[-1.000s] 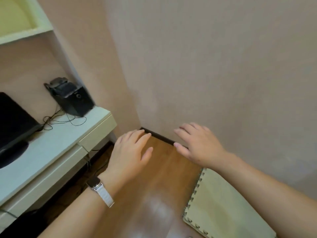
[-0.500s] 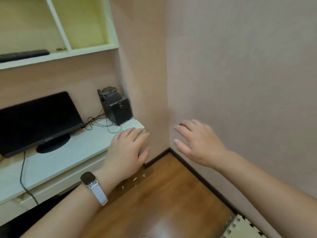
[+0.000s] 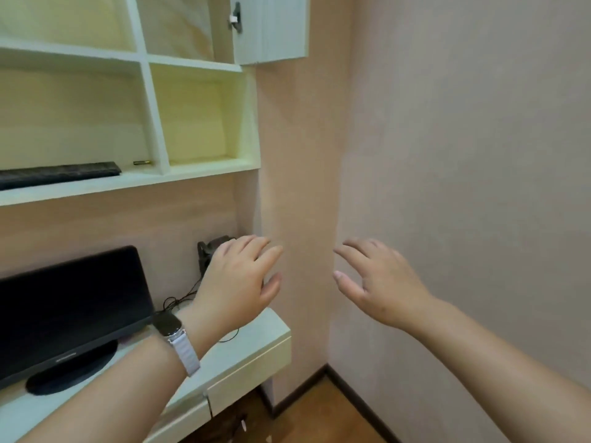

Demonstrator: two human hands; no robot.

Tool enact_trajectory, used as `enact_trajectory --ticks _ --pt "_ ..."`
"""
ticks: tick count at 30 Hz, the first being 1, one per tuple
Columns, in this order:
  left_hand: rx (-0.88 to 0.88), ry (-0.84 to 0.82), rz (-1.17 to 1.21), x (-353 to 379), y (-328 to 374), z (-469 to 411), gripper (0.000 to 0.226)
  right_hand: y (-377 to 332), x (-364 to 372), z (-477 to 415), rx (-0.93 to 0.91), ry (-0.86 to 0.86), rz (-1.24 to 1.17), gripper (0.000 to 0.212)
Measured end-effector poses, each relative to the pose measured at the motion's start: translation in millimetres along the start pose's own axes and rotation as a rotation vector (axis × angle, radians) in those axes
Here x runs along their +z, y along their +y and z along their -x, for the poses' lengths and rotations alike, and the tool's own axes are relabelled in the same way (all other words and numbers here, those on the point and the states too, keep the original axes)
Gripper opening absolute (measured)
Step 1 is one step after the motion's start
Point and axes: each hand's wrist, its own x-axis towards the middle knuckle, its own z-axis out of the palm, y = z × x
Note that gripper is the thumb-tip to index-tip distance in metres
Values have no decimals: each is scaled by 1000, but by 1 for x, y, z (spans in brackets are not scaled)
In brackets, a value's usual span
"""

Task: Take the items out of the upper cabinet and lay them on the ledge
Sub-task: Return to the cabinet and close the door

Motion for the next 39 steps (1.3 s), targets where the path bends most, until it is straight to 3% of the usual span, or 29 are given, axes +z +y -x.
enact_trajectory --ticks 4,10,19,33,39 --pt "59 101 -19 -7 -44 -50 42 -10 6 -58 -11 86 -13 53" --pt "20 119 -30 -3 -90 -85 44 -15 6 -126 -43 174 -12 53" --pt "-16 236 -147 14 -149 -160 43 25 18 -239 -85 334 -122 58" --pt "-91 260 -400 61 -239 -313 50 98 4 -415 -260 700 -448 66" --pt "-118 302 -477 54 -283 -343 54 99 -8 -455 -308 719 -607 74"
